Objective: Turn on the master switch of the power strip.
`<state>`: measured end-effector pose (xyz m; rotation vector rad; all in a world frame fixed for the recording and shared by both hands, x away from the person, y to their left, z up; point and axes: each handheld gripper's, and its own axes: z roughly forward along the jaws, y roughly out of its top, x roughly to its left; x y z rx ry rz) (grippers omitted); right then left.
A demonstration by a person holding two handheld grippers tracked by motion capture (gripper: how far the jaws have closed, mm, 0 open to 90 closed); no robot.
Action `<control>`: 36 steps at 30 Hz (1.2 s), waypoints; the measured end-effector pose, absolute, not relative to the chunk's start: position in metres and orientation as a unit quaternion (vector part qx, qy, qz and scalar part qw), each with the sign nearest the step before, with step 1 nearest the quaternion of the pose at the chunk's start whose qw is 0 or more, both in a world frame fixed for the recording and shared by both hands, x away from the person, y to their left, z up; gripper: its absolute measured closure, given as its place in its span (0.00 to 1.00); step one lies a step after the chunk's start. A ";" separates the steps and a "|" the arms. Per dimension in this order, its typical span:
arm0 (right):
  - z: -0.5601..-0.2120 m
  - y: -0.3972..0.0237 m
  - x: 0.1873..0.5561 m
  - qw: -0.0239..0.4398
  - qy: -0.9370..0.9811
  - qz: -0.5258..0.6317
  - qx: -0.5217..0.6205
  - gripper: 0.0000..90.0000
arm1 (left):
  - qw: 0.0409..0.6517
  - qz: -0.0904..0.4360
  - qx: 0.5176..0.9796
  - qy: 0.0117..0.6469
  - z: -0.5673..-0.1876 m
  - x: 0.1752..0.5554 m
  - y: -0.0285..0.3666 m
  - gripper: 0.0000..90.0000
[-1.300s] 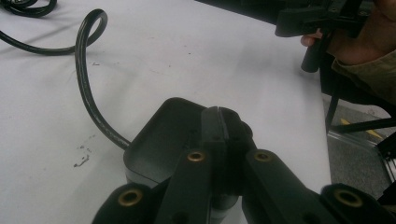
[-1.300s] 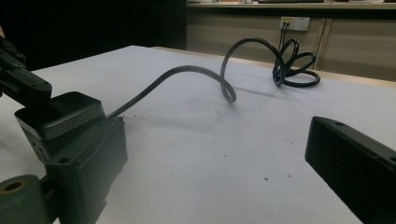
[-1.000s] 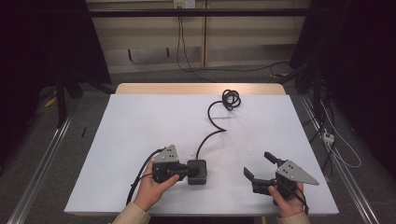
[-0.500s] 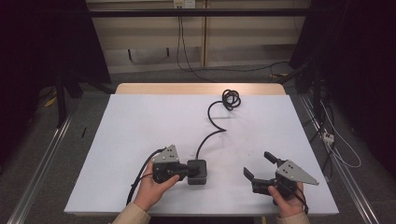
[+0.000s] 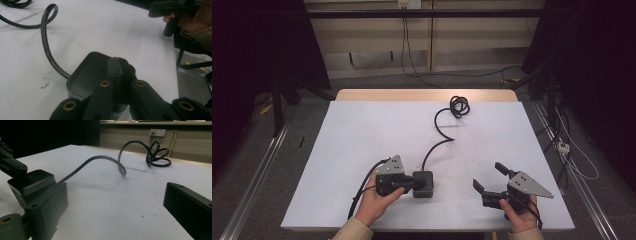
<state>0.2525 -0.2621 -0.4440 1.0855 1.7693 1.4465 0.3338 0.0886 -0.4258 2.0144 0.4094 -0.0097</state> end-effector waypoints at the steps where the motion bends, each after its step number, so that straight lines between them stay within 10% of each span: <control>1: -0.444 -0.262 0.253 0.301 0.667 0.546 0.409 0.06 | 0.516 -0.003 0.839 0.171 -0.426 0.334 0.088 1.00; 36: -0.444 -0.262 0.252 0.301 0.666 0.546 0.410 0.06 | 0.498 0.016 0.851 0.167 -0.422 0.330 0.085 1.00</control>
